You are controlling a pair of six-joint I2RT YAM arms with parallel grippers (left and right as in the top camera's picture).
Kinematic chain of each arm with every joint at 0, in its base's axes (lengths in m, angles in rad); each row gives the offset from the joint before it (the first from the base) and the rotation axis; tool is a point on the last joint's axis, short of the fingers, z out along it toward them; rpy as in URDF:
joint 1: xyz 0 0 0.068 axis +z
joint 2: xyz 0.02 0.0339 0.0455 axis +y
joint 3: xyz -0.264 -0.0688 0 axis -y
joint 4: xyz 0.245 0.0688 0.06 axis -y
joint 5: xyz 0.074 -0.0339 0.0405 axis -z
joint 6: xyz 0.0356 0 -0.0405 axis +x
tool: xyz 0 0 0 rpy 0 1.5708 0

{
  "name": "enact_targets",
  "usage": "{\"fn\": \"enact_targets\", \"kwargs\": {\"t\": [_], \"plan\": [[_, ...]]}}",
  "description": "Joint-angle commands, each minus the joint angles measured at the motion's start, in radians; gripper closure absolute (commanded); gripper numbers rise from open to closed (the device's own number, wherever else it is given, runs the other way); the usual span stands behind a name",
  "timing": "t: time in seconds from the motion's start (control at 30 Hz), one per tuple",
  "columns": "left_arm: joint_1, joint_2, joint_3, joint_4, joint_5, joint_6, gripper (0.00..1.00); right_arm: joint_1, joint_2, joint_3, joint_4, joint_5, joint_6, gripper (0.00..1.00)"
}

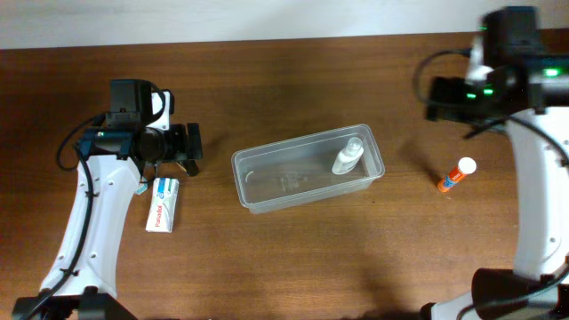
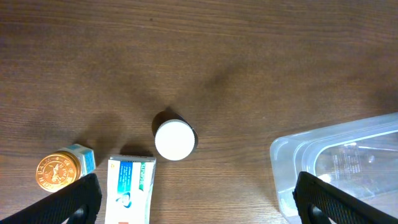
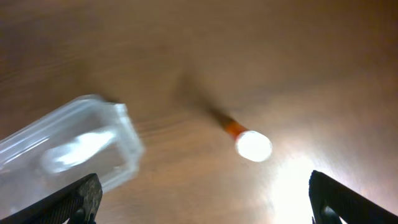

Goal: Pack container
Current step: 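Grasp the orange-and-white tube with the right gripper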

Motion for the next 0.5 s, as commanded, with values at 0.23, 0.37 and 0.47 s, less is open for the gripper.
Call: {"fn": "enact_targets", "kwargs": {"t": [0.23,0.37,0.47], "plan": [[0.0,0.003,0.021,0.029,0.017,-0.005,0.01,-0.234,0.061,-0.329,0.073,-0.135,-0.053,0.02],[0.0,0.003,0.021,0.029,0.017,-0.005,0.01,-0.233,0.062,-0.501,0.195,-0.135,-0.053,0.02],[0.0,0.003,0.021,0.029,0.017,-0.005,0.01,-0.233,0.062,-0.588,0.294,-0.134,-0.054,0.0]]}}
